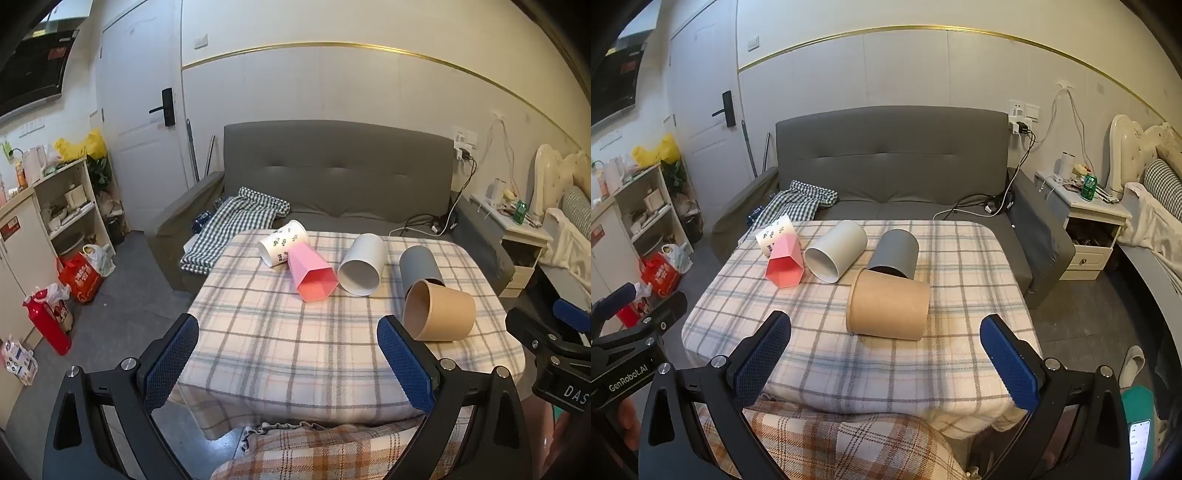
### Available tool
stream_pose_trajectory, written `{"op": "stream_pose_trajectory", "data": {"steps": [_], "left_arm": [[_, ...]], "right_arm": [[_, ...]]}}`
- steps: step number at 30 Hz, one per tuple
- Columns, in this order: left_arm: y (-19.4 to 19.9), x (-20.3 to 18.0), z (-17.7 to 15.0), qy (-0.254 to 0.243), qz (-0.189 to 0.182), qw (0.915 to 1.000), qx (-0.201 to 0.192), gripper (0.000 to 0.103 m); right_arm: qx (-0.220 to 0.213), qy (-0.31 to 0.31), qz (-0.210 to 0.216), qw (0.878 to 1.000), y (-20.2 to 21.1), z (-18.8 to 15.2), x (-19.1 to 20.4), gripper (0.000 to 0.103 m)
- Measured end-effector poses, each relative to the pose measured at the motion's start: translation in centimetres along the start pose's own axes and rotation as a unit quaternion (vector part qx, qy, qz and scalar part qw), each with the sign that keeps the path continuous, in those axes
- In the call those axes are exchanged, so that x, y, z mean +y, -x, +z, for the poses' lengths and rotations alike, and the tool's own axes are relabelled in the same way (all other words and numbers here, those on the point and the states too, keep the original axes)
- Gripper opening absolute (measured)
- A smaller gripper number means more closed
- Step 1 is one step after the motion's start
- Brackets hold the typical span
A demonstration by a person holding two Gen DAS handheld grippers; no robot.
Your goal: Flip cup upside down
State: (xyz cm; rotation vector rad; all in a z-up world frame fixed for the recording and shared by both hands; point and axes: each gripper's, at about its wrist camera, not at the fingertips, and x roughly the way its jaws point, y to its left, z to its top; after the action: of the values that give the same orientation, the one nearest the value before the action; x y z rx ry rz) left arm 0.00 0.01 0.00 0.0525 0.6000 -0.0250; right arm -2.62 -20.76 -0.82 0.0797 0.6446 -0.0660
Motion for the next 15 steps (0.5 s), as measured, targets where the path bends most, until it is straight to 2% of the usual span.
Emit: {"op": "stream_pose_trajectory", "data": {"steps": [15], "left_arm": [[-0.02,0.10,0.02,0.007,-0.004,1.0000,0.004,0.100]], "right_arm": [[0.000,-0.001,0.002,1.000,0.00,0.01,-0.03,0.103]]}}
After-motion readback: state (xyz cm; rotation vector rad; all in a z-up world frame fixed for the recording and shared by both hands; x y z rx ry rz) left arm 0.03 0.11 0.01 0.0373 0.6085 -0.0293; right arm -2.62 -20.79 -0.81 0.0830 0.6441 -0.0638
